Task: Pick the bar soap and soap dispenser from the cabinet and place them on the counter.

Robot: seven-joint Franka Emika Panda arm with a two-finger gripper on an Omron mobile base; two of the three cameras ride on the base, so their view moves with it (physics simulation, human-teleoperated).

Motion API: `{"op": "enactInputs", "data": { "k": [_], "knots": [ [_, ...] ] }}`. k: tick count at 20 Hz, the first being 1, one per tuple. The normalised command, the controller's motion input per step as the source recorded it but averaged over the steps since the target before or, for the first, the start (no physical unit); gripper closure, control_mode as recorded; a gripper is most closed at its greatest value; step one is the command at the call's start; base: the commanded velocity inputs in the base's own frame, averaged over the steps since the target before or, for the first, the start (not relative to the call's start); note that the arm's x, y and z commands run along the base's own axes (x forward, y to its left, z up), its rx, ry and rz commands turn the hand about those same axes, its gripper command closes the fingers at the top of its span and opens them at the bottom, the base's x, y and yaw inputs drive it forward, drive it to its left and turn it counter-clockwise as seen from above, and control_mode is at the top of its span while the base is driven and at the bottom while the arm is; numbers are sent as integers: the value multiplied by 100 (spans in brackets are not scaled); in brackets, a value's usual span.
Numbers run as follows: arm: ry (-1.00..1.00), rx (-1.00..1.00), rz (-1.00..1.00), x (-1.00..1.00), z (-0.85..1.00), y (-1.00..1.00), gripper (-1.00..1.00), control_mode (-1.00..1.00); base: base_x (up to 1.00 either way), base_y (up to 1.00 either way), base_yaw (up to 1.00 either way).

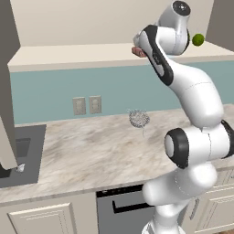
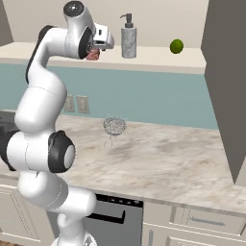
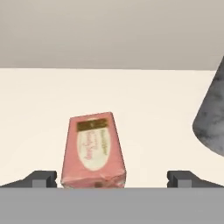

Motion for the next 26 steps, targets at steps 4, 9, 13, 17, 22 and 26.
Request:
{"op": "enactInputs", "data": {
  "k": [4, 9, 13, 17, 22, 26],
  "knots": [
    [11, 0, 0, 23, -4, 7, -100, -100, 0, 0, 0],
    [8, 0, -1, 7, -16, 7, -100, -100, 0, 0, 0],
    [3, 0, 0, 15, -12, 5, -100, -100, 0, 0, 0],
    [0, 0, 0, 23, -17, 1, -100, -100, 0, 0, 0],
    [1, 0, 0, 14, -23, 7, -100, -100, 0, 0, 0],
    [3, 0, 0, 0, -17, 11, -100, -100, 0, 0, 0]
  ]
}}
